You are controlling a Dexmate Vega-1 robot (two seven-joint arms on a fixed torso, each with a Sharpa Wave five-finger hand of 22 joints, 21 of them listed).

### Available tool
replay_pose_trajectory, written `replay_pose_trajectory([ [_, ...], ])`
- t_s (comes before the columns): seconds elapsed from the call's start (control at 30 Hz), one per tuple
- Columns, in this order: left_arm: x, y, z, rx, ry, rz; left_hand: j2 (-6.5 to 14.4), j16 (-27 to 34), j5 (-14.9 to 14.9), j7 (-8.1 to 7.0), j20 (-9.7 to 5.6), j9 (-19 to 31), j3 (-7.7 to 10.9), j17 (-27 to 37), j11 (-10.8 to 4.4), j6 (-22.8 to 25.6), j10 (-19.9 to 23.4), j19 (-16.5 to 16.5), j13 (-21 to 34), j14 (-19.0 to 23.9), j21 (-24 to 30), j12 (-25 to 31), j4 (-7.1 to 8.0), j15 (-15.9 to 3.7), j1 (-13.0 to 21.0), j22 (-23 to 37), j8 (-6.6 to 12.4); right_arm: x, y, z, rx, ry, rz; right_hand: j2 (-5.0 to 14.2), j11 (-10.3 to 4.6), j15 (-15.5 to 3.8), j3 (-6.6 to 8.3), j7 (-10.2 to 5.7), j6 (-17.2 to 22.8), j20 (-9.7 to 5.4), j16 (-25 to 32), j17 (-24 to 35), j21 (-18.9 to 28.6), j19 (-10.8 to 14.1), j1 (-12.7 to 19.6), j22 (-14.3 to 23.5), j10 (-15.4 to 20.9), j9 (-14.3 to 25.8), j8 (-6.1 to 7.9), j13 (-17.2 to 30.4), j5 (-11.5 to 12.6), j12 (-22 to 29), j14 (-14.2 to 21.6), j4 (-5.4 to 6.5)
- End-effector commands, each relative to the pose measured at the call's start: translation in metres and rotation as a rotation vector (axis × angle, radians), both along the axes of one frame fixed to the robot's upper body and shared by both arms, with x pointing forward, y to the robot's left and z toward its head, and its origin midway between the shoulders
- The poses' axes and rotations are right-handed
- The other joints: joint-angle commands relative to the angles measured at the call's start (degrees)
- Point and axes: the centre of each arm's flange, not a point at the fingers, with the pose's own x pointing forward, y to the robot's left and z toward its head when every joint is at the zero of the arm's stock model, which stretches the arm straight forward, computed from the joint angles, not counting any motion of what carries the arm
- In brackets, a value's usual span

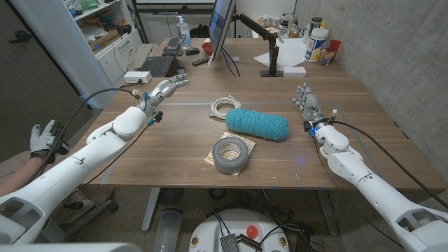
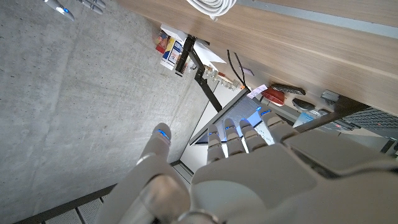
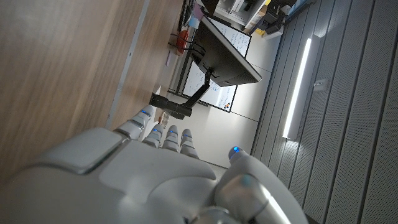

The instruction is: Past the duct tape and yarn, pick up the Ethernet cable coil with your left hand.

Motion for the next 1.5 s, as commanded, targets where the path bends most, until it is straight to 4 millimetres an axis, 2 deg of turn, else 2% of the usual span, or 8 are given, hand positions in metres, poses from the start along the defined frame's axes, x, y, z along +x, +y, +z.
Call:
replay_pose_trajectory([
  [0.03, -0.005, -0.002, 0.004, 0.044, -0.009, 0.052, 0.1, 0.3, 0.6, -0.56, -0.41, 0.2, 0.44, 0.2, -0.42, 0.0, -0.3, 0.1, 0.2, 0.2, 0.1, 0.2, -0.74, -1.57, 1.5, 0.0, 0.31, 0.0, 0.0, 0.0, -0.004, -0.002, 0.003, 4.86, -0.12, -1.51, 0.39, -0.16, 0.2, 0.41, 0.2, 0.0, 0.3, 0.1, 0.1, 0.2, 0.0, 0.3, 0.18, 0.2, 0.2, -0.1, -0.3, -0.32],
  [0.27, -0.009, -0.006, 0.008, 0.098, -0.015, 0.109, 0.3, 0.2, 0.7, -2.34, -0.42, 0.2, 1.46, 0.2, -0.6, 0.4, -0.6, 0.0, 0.2, -0.1, 0.0, 0.1, -1.69, -1.63, 4.7, 0.0, 0.7, 0.0, 0.0, 0.0, -0.007, 0.003, 0.002, 4.88, -0.11, -1.5, 0.41, -0.19, 0.2, 0.42, 0.2, 0.0, 0.3, 0.1, 0.1, 0.2, 0.0, 0.3, 0.17, 0.2, 0.2, -0.1, -0.3, -0.32],
  [0.5, -0.012, -0.009, 0.011, 0.149, -0.016, 0.163, -0.1, 0.1, 0.8, -1.08, -0.45, 0.3, 2.26, 0.2, -0.98, -0.7, -1.5, -0.2, 0.2, -0.7, -0.1, -0.1, -2.06, -1.72, 8.0, -0.1, 0.44, 0.0, 0.0, 0.0, -0.007, 0.005, 0.002, 4.91, -0.12, -1.45, 0.45, -0.22, 0.2, 0.39, 0.2, 0.0, 0.3, 0.1, 0.1, 0.2, 0.0, 0.3, 0.16, 0.2, 0.1, -0.1, -0.3, -0.32],
  [0.73, -0.016, -0.013, 0.015, 0.196, -0.014, 0.21, -0.9, 0.0, 1.0, -0.86, -0.38, 0.3, 2.68, 0.2, -1.23, -1.7, -2.9, -0.2, 0.3, -1.5, -0.1, -0.5, -2.15, -1.54, 10.7, -0.1, 0.34, 0.0, 0.001, -0.001, -0.009, 0.002, 0.003, 4.95, -0.09, -1.48, 0.49, -0.24, 0.2, 0.39, 0.2, 0.0, 0.3, 0.0, 0.1, 0.2, 0.0, 0.3, 0.15, 0.2, 0.1, -0.1, -0.3, -0.32],
  [0.8, -0.018, -0.015, 0.017, 0.219, -0.02, 0.228, -1.2, 0.1, 1.0, -0.88, -0.77, 0.3, 2.79, 0.2, -1.31, -1.8, -3.0, 0.4, 0.3, -1.6, 0.1, -0.5, -2.15, -1.61, 11.5, -0.1, 0.39, 0.0, 0.001, -0.001, -0.012, 0.005, 0.004, 4.96, -0.18, -1.48, 0.49, -0.25, 0.2, 0.39, 0.2, 0.0, 0.3, 0.0, 0.1, 0.2, 0.0, 0.3, 0.15, 0.2, 0.1, -0.1, -0.4, -0.32],
  [0.87, -0.021, -0.018, 0.016, 0.259, -0.041, 0.267, -2.3, 0.3, 1.1, -0.8, -2.0, 0.4, 3.05, 0.3, -1.48, -2.2, -3.0, 3.2, 0.4, -1.4, 1.0, -0.2, -2.15, -1.84, 14.5, 0.0, 0.6, 0.0, 0.001, -0.001, -0.013, 0.005, 0.005, 4.97, -0.16, -1.44, 0.5, -0.25, 0.2, 0.38, 0.2, 0.0, 0.3, 0.0, 0.2, 0.2, 0.0, 0.3, 0.14, 0.2, 0.1, -0.1, -0.3, -0.33],
  [1.03, -0.021, -0.019, 0.016, 0.27, -0.039, 0.283, -3.7, 0.2, 1.2, -1.27, -2.26, 0.4, 3.2, 0.3, -1.9, -4.5, -4.3, 3.9, 0.5, -1.9, 0.8, -0.5, -2.09, -2.1, 18.1, 0.0, 0.18, 0.001, 0.001, -0.001, -0.011, 0.007, 0.003, 5.0, -0.21, -1.46, 0.54, -0.26, 0.2, 0.37, 0.2, 0.0, 0.3, 0.0, 0.2, 0.2, 0.0, 0.3, 0.13, 0.2, 0.1, -0.1, -0.4, -0.33],
  [1.5, -0.023, -0.023, 0.017, 0.349, -0.07, 0.356, -5.1, 0.3, 1.1, -1.21, -3.38, 0.4, 3.1, 0.3, -1.96, -5.6, -5.5, 5.2, 0.5, -2.1, 0.9, -0.5, -1.96, -2.08, 21.7, 0.0, 0.4, 0.001, 0.001, -0.001, -0.012, 0.01, 0.0, 5.07, -0.11, -1.48, 0.62, -0.28, 0.2, 0.37, 0.2, 0.0, 0.3, 0.0, 0.2, 0.2, 0.0, 0.3, 0.11, 0.2, 0.1, -0.1, -0.4, -0.33],
])
